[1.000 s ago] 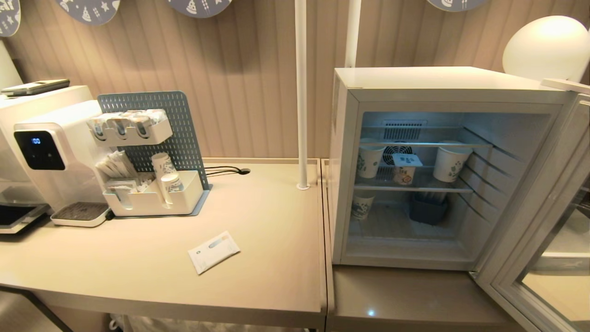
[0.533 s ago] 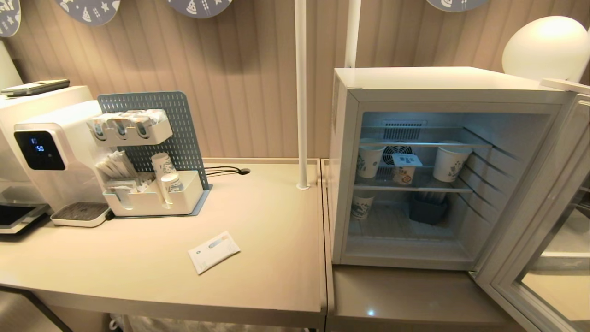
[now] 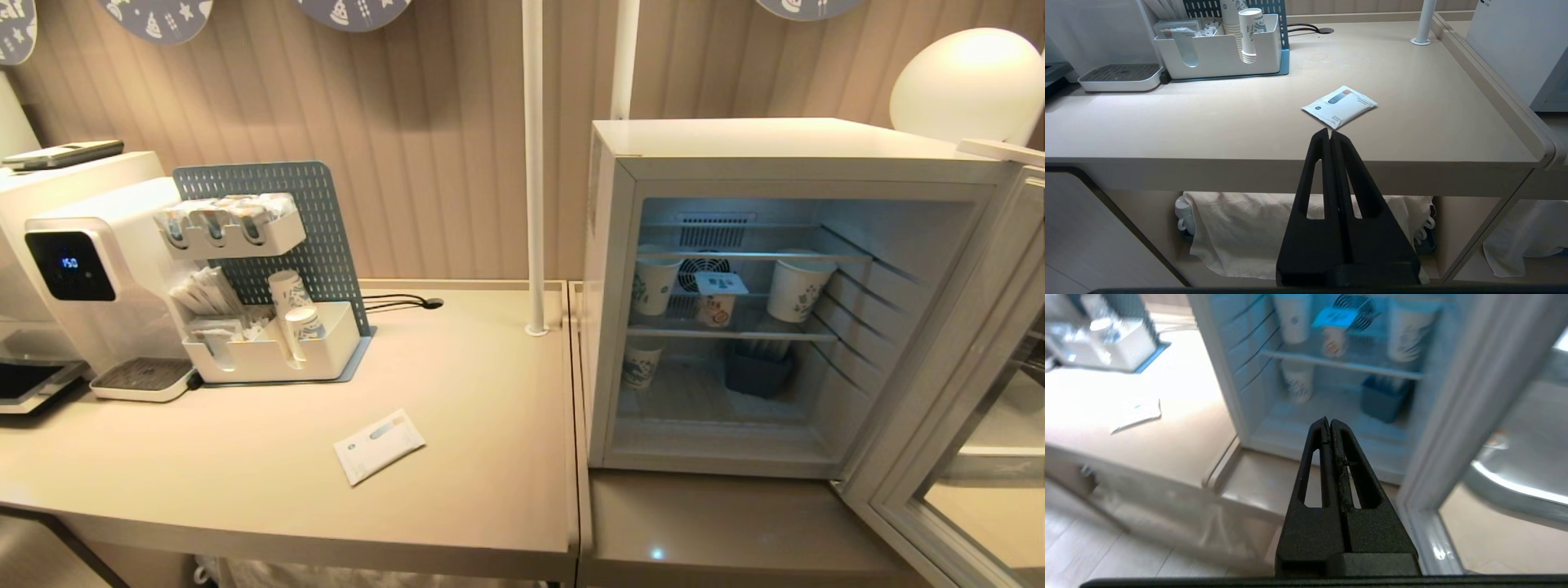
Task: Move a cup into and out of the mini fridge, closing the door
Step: Take the yoghurt out of the freezer
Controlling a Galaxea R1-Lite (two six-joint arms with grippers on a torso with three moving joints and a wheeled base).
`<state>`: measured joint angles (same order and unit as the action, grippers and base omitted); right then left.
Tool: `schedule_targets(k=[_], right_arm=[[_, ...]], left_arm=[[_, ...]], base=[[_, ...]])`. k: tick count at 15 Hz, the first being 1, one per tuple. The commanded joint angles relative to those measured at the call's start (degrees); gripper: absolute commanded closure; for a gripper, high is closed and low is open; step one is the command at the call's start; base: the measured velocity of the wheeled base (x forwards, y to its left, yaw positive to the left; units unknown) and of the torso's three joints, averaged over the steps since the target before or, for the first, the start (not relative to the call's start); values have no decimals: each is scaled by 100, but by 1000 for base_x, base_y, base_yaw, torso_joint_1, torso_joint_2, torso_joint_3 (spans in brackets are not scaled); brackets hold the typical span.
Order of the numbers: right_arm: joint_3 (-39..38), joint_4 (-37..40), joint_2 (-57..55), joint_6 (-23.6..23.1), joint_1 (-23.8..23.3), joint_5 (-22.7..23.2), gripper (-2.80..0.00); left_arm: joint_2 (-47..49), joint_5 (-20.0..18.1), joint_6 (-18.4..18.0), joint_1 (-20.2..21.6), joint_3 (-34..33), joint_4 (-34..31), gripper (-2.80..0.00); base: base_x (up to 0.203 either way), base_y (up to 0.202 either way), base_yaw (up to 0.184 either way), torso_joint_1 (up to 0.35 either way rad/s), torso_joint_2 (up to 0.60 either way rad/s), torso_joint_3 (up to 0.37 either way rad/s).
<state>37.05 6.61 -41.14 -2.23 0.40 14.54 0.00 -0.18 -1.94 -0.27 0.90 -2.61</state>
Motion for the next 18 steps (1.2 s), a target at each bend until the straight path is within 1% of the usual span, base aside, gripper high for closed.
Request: schedule_targets(k=[1,6,8,9,10,11,15,17,18], right_arm=[[-57,-234,-1161,-38,137,70,0],[-495,-1884,-2973,-84,718,110,0],[-642,-2646,-3611,-68,910,17,0],[-706,-3059,-3923,-50,1028,-122,0],[-783,-3483,-4246,-39,1157,-367,0],[-895,-4013,-4599,-29,1349,-738,0],[-1151,-6503,-5992,120,2041,-2369,0],[-1198,-7638,-6525,116,2191,-2936,0],[-1201,-7789,-6591,111,2221,-3125,0]], left_arm=[[9,0,9,0,-2,-2,0],[9,9,10,0,-2,7,0],[9,9,10,0,-11,33,0],[9,9,10,0,-11,33,0],[9,0,10,0,-11,33,0],[9,0,19,0,-11,33,0],[9,-9,91,0,-11,33,0],[9,-9,107,0,-11,42,0],[9,-9,107,0,-11,33,0]], base=[[0,0,0,0,0,0],[0,0,0,0,0,0],[0,0,0,0,0,0],[0,0,0,0,0,0],[0,0,0,0,0,0],[0,0,0,0,0,0],[0,0,0,0,0,0],[0,0,0,0,0,0],[0,0,0,0,0,0]])
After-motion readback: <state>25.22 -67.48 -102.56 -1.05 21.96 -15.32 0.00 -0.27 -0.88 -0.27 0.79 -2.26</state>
